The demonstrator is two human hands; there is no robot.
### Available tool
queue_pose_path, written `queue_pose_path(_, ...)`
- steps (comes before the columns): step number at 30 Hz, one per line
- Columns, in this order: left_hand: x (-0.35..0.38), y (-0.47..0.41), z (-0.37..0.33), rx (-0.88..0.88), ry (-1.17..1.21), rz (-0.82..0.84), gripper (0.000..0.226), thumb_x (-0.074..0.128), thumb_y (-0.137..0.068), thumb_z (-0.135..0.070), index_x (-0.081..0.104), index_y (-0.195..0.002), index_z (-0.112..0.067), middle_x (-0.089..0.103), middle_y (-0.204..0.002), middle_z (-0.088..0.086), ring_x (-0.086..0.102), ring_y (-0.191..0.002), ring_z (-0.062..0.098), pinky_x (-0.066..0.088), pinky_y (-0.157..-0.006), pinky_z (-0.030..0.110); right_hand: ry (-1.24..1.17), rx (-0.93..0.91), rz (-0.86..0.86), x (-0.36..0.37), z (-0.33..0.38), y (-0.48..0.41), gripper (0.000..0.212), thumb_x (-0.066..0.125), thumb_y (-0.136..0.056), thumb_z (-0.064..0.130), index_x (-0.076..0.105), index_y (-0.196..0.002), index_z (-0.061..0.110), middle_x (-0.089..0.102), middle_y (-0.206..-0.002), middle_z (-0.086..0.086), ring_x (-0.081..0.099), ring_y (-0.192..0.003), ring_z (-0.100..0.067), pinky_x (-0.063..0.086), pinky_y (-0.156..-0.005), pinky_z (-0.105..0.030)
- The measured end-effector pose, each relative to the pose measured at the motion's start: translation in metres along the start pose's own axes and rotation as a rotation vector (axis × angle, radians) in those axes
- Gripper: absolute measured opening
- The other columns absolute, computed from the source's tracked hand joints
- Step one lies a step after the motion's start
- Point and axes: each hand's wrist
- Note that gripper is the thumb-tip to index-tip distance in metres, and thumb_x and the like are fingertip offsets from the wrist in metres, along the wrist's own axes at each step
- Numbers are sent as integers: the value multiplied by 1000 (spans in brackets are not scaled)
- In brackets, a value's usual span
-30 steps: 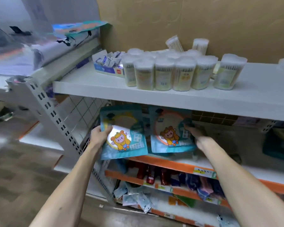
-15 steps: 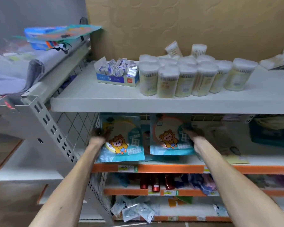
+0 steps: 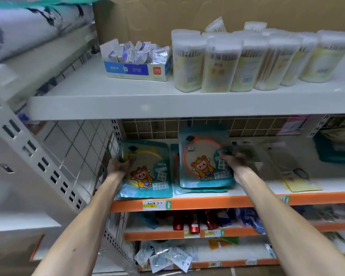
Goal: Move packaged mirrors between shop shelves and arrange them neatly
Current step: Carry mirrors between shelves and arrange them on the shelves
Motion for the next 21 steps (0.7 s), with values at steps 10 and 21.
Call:
queue_pose_path(10, 15, -40, 30, 54, -371, -140, 46, 76, -81, -32, 61, -110, 1, 61, -117, 27, 56, -108, 42, 49, -94, 54, -31, -4, -39, 14, -15, -7, 14, 68, -90, 20, 56, -89, 15, 68, -92, -6, 64, -81, -18, 51, -80, -39)
queue_pose_path(21, 21, -13, -10, 407, -592, -75, 56, 70, -79, -21, 45, -127, -6, 47, -129, 23, 39, -122, 44, 41, -95, 57, 110, 19, -35, 23, 2, 6, 16, 73, -86, 23, 62, -82, 12, 72, -91, -12, 69, -88, -29, 56, -87, -47)
Point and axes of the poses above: each hand's wrist, its own y-axis away from the middle knuckle, its own x-axis out of the palm, z = x × y
